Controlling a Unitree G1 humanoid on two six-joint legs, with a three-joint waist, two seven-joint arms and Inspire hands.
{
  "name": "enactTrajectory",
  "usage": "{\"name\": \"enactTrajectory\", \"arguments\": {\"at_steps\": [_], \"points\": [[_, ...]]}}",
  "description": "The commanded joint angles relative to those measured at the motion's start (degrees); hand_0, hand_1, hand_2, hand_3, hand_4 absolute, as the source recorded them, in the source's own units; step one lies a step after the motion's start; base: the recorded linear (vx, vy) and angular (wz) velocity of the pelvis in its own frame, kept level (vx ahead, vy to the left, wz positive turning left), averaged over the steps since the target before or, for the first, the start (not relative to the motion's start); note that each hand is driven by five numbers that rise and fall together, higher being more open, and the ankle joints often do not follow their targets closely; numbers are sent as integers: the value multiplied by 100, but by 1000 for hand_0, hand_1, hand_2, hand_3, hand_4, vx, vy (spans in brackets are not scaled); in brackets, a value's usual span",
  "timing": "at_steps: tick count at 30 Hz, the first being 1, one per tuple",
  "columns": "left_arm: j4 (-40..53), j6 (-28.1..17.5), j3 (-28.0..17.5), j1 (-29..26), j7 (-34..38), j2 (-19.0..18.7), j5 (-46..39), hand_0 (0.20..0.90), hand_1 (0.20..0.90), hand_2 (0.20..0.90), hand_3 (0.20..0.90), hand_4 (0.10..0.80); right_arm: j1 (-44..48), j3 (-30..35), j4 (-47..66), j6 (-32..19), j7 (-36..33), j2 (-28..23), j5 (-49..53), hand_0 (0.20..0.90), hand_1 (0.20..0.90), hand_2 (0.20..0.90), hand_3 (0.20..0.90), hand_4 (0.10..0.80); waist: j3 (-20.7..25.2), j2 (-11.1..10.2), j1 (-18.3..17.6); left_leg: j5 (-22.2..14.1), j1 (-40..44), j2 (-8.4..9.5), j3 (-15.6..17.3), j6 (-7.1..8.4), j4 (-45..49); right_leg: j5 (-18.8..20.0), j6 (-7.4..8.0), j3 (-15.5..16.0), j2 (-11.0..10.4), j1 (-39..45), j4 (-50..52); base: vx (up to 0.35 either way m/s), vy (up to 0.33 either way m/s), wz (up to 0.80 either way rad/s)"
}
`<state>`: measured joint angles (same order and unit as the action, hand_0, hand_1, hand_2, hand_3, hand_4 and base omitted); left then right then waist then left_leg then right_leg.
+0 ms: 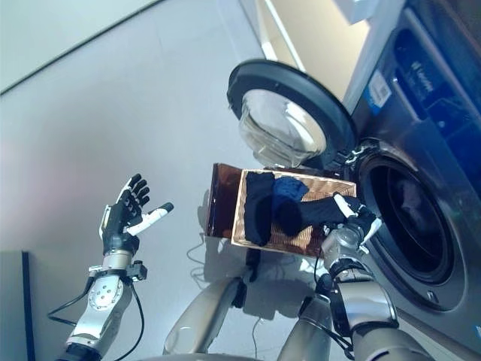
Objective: Pick up the clothes and place them into the washing machine
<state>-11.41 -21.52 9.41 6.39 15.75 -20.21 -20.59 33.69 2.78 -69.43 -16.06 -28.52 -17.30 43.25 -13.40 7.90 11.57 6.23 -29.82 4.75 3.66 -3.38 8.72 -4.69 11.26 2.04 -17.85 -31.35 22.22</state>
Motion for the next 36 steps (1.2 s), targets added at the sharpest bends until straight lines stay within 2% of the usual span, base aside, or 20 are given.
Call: {"name": "enactTrajectory", "arguments": {"at_steps": [1, 13, 21, 31, 36], "points": [[105, -596, -363, -73, -19, 79, -126, 900, 900, 900, 900, 800, -10, -16, 631, -738, 263, -73, 469, 200, 200, 200, 200, 300, 334, 205, 26, -696, -425, 29, 3, 279, 499, 487, -495, 233, 20, 737, -1313, 72, 10, -30], [45, -593, -13, 0, -246, 291, -213, 900, 900, 900, 900, 800, -397, 751, 1111, -1556, 1033, 575, 2214, 200, 200, 200, 200, 300, 491, 702, -138, -726, -328, 23, 104, 246, 414, 405, -499, 9, 25, 551, -1180, 23, 1, -10], [179, -597, 167, 95, -361, 326, -305, 900, 900, 900, 900, 800, -454, 1238, 1162, -2093, 1359, 884, 3141, 200, 200, 200, 200, 300, 448, 933, -202, -744, -365, 19, 130, 254, 451, 290, -537, -143, 81, 372, -947, 6, 11, -7], [353, -596, 322, 210, -356, 220, -327, 900, 900, 900, 900, 800, -170, 1524, 1150, -2402, 1017, 649, 3068, 200, 200, 200, 200, 300, 509, 1148, -220, -751, -371, 19, 175, 274, 435, 228, -552, -261, 116, 265, -824, 13, 9, -4], [414, -635, 281, 237, -318, 145, -304, 900, 900, 900, 900, 800, 118, 1662, 1355, -2548, 766, 299, 2825, 200, 200, 200, 200, 300, 543, 1189, -204, -756, -376, 3, 181, 282, 423, 205, -554, -280, 119, 233, -809, 0, 0, 0]]}}
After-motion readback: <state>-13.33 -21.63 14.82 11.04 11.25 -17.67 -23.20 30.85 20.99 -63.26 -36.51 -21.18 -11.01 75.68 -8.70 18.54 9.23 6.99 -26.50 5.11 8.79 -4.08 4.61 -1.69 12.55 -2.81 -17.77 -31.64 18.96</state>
